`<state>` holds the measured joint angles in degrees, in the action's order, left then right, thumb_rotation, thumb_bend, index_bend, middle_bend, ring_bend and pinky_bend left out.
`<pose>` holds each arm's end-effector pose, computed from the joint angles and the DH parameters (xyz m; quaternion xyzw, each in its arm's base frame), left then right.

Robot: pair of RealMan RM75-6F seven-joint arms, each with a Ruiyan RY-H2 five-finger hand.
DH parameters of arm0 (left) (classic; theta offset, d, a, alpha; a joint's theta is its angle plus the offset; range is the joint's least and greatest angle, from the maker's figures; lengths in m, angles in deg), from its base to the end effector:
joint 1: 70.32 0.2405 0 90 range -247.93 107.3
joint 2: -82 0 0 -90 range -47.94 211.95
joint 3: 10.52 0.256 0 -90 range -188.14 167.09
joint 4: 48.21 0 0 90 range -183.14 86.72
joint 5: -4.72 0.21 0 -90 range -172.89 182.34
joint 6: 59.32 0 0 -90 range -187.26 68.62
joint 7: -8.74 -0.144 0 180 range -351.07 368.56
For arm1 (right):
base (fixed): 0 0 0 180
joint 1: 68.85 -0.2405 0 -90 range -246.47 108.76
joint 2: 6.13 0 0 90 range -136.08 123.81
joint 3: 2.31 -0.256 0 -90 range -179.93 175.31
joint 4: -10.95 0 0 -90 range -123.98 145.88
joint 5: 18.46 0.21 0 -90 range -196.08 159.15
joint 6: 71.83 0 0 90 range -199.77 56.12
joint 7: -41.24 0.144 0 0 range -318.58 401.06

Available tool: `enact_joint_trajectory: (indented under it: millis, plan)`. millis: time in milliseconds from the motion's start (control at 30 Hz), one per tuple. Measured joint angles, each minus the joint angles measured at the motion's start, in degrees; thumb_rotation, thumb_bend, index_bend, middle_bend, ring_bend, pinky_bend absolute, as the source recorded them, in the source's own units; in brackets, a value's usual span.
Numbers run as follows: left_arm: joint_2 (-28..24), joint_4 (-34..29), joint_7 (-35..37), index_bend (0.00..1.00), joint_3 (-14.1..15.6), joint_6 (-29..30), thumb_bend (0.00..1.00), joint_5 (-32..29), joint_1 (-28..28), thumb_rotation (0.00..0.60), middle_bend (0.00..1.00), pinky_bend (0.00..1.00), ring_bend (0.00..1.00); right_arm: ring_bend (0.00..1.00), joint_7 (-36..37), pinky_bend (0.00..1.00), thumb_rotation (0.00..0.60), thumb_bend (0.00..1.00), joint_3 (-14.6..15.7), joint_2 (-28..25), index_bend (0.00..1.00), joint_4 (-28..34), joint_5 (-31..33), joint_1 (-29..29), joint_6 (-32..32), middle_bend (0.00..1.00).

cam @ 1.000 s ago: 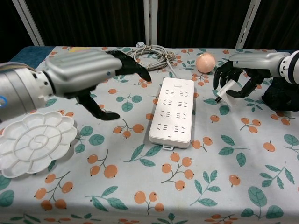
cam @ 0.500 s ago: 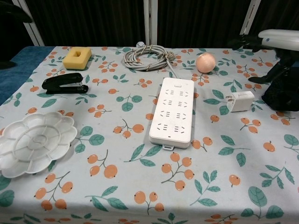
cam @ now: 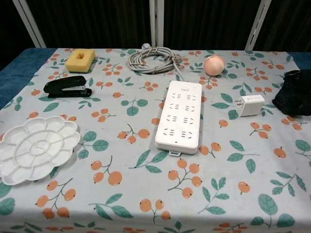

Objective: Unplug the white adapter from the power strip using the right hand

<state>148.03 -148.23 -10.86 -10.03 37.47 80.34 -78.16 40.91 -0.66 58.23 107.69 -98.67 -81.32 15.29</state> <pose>-0.2938 0.1786 0.1647 -0.5553 -0.3290 -0.3341 0.6868 -0.2891 -0.2026 0.1501 0.5872 -0.4052 0.4136 0.5656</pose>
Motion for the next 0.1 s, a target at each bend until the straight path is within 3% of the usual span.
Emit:
enact_joint_trajectory:
  millis: [100]
  plan:
    - [0.3, -0.2, -0.3, 0.18, 0.9, 1.2, 0.21, 2.3, 1.5, 0.6, 0.15, 0.05, 0.07, 0.0, -0.1, 0.08, 0.6, 0.27, 1.2, -1.3, 0.0, 1.4, -1.3, 2.4, 1.6, 0.1]
